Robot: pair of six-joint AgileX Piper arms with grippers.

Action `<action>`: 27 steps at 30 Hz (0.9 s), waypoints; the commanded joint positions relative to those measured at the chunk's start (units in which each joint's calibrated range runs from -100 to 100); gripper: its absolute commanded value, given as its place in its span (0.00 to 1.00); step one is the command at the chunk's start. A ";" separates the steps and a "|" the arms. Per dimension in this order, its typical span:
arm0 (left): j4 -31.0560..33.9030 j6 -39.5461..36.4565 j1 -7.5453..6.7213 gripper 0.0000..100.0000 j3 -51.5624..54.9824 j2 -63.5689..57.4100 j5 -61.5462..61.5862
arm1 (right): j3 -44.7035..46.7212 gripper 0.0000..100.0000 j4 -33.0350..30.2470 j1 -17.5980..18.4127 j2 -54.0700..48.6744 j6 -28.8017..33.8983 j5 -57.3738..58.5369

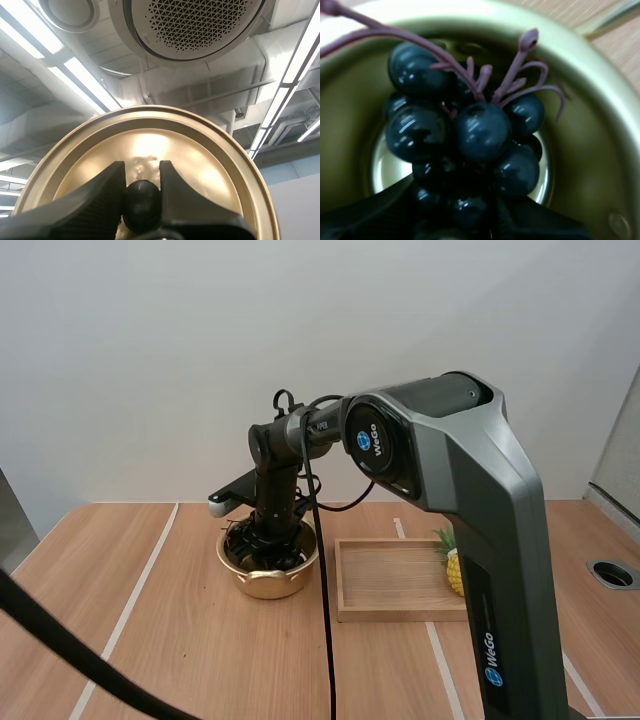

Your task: Open the pot, put the grape inside, and close it

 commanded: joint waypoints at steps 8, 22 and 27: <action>0.73 -0.05 0.24 0.00 0.00 -0.23 2.68 | 1.23 0.00 -2.00 -0.03 5.91 1.13 5.00; 0.73 1.76 0.24 0.00 0.00 -0.23 2.68 | 1.23 0.00 -2.49 -0.03 5.53 4.24 4.19; 0.73 1.76 0.24 0.00 0.00 -0.23 2.68 | 1.23 0.37 -6.50 0.03 4.47 6.54 4.19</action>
